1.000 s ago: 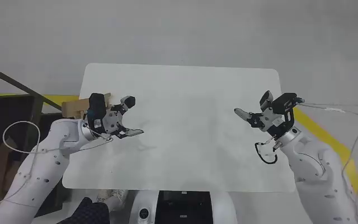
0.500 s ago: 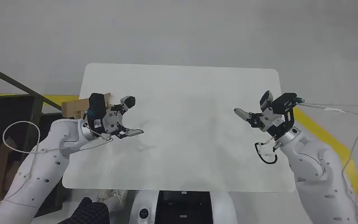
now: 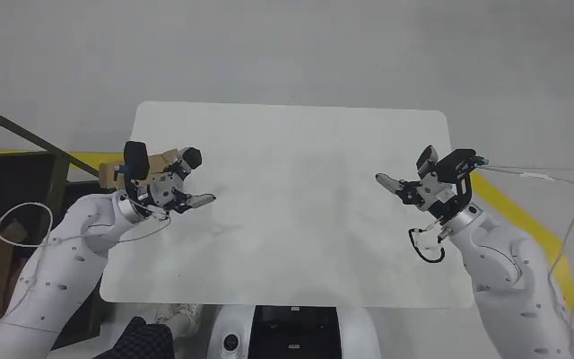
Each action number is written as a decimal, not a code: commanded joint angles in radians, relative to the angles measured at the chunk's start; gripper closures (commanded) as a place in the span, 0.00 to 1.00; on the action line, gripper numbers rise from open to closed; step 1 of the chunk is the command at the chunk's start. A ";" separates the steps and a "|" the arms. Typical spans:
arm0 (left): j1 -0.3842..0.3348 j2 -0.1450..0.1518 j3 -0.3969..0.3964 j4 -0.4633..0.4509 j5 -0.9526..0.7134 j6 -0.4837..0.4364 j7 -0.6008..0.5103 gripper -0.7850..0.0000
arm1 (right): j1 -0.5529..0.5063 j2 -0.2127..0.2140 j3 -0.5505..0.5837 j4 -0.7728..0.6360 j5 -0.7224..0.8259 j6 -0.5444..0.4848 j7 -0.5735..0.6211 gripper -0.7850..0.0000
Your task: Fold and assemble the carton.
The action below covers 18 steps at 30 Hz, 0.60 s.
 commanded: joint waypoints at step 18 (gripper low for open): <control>-0.007 0.069 -0.134 0.303 -0.686 0.001 -0.491 0.00 | 0.000 0.000 0.000 0.000 0.000 0.000 0.000 0.00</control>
